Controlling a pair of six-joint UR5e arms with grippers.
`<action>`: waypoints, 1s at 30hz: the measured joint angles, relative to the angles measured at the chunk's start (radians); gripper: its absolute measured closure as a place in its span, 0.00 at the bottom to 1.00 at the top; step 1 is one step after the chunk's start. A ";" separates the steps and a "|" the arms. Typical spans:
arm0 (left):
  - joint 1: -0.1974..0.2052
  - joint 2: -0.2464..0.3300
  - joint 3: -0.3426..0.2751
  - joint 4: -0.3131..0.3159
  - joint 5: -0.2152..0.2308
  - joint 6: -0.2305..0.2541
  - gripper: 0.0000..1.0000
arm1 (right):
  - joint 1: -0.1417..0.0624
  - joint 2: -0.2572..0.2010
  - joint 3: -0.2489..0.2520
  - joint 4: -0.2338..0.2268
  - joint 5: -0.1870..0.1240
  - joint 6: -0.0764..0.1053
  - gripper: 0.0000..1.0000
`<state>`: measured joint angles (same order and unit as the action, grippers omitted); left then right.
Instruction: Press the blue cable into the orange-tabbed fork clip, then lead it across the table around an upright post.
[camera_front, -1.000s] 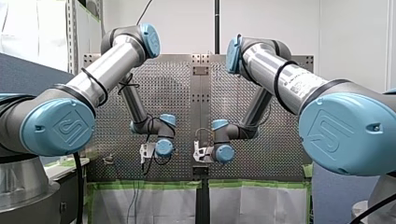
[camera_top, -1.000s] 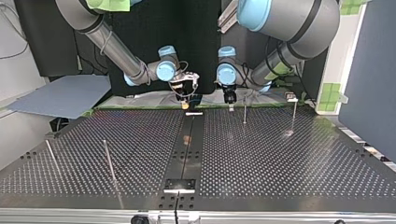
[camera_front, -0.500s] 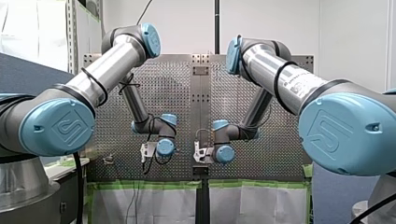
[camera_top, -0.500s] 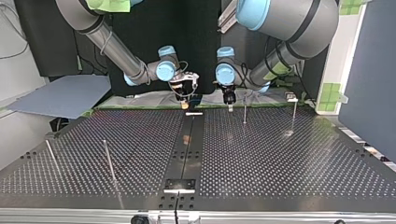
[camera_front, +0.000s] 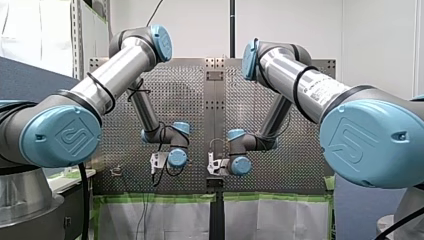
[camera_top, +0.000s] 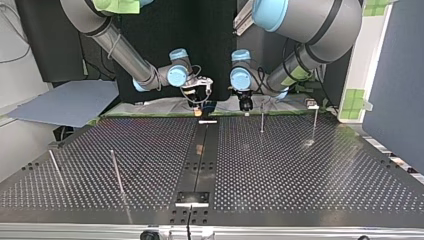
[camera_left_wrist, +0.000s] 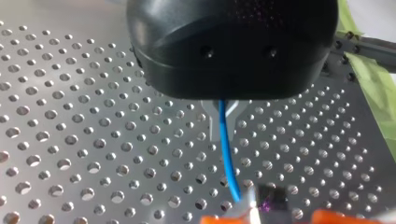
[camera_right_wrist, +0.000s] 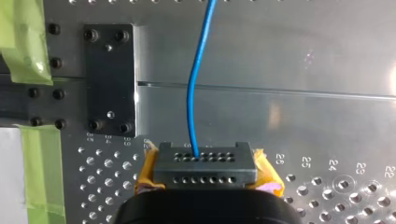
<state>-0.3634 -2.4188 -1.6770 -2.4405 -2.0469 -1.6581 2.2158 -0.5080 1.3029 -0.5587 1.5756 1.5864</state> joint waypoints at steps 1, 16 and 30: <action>0.000 0.000 0.000 0.000 0.000 0.000 1.00 | 0.000 0.000 0.000 0.000 0.000 0.000 1.00; -0.023 0.014 0.000 -0.026 0.000 0.021 1.00 | 0.000 -0.002 -0.047 0.043 0.007 -0.007 1.00; -0.069 0.138 0.001 -0.035 0.001 0.056 1.00 | -0.009 -0.125 -0.072 0.183 0.059 -0.012 1.00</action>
<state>-0.4329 -2.2813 -1.6762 -2.4755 -2.0461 -1.6017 2.2073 -0.6327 1.2305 -0.3753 1.6341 1.5748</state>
